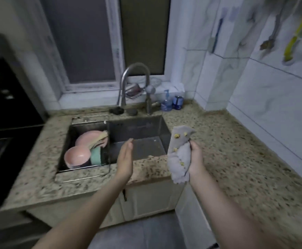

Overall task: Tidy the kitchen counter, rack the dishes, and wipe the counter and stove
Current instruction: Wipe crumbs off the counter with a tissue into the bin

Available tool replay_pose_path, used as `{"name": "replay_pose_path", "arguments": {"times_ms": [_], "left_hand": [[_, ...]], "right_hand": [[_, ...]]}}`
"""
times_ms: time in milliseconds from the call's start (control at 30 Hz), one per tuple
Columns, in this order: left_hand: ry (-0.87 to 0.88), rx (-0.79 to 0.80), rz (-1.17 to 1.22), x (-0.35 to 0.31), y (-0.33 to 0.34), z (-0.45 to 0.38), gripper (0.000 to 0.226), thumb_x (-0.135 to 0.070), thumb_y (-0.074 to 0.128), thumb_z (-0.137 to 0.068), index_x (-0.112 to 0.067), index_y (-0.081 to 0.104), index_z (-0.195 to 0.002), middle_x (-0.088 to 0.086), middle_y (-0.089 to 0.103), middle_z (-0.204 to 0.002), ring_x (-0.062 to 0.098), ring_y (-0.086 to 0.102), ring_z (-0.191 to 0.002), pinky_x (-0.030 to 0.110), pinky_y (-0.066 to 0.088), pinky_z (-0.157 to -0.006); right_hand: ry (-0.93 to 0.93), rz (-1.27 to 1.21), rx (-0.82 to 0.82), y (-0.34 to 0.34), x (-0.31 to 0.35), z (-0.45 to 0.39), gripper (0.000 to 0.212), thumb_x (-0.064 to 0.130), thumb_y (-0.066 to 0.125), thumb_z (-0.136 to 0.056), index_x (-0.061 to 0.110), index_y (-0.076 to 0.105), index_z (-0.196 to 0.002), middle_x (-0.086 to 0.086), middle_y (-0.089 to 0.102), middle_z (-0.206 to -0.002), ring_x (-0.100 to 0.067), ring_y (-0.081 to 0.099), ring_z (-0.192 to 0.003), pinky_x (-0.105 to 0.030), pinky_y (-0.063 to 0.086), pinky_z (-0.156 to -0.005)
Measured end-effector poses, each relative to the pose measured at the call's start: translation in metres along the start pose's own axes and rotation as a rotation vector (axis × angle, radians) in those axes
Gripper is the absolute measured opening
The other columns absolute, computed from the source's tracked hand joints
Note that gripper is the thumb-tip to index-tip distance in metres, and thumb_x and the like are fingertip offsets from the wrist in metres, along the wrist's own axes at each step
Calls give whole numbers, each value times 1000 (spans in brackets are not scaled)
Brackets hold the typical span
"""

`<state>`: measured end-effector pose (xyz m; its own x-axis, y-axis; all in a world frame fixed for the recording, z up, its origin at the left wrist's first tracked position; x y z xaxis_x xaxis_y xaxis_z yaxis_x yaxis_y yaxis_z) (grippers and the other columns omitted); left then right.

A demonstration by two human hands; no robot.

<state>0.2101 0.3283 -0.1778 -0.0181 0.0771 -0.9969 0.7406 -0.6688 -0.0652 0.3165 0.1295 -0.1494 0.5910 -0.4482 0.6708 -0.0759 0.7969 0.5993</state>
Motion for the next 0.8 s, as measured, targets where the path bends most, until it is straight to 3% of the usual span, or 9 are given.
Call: {"name": "replay_pose_path", "arguments": {"times_ms": [67, 167, 333, 400, 533, 700, 800], "left_hand": [[13, -129, 6, -6, -76, -3, 36, -29, 34, -102, -16, 54, -129, -4, 48, -138, 14, 41, -131, 35, 27, -114], [18, -305, -24, -6, -191, 8, 37, -22, 34, -102, -6, 54, -130, 8, 50, -139, 20, 42, -131, 40, 27, -114], [19, -574, -48, 3, -409, 60, 37, -21, 32, -103, -8, 60, -122, 1, 51, -131, 14, 43, -126, 32, 27, -113], [-2, -653, -9, 10, -485, 89, 37, -23, 32, -103, -11, 62, -120, 0, 50, -132, 11, 43, -124, 32, 28, -113], [12, -831, -102, 20, -648, 160, 37, -30, 28, -103, -21, 58, -124, -3, 49, -132, 6, 42, -122, 21, 25, -103], [-40, -981, -66, 30, -770, 213, 38, -39, 33, -101, -23, 56, -127, -6, 52, -126, 20, 49, -122, 48, 36, -107], [-34, -1106, -18, 37, -840, 243, 35, -32, 36, -101, -19, 58, -124, 3, 55, -127, 26, 49, -123, 54, 35, -106]], "right_hand": [[55, 86, 77, 59, -43, 5, 40, 32, 37, -100, 14, 64, -79, -2, 69, -59, -19, 64, -64, -27, 49, -63], [170, 166, 194, 141, -122, 25, 39, 33, 39, -99, 9, 63, -80, -7, 70, -65, -23, 59, -73, -31, 46, -69], [320, 268, 397, 271, -282, 92, 38, 29, 38, -100, 7, 61, -79, -10, 65, -72, -23, 57, -66, -32, 44, -66], [364, 264, 433, 311, -342, 121, 35, 24, 38, -100, 8, 59, -77, -6, 64, -64, -19, 59, -58, -27, 47, -59], [546, 283, 568, 389, -483, 201, 55, 30, 41, -97, 9, 69, -55, -6, 65, -56, -18, 63, -47, -20, 52, -51], [688, 314, 658, 453, -588, 259, 54, 32, 45, -95, 8, 71, -54, -6, 66, -59, -19, 65, -50, -23, 54, -50], [741, 346, 690, 498, -646, 291, 47, 32, 46, -95, 10, 71, -62, -6, 67, -62, -18, 66, -54, -22, 54, -54]]}}
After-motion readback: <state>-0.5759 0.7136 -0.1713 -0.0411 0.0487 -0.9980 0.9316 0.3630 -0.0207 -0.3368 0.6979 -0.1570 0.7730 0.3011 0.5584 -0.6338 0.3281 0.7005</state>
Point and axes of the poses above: each hand's wrist, its own z-axis away from the middle knuckle, its own y-axis out of the palm, x = y × z, the point moved 8 cm from there along -z, towards the middle knuckle
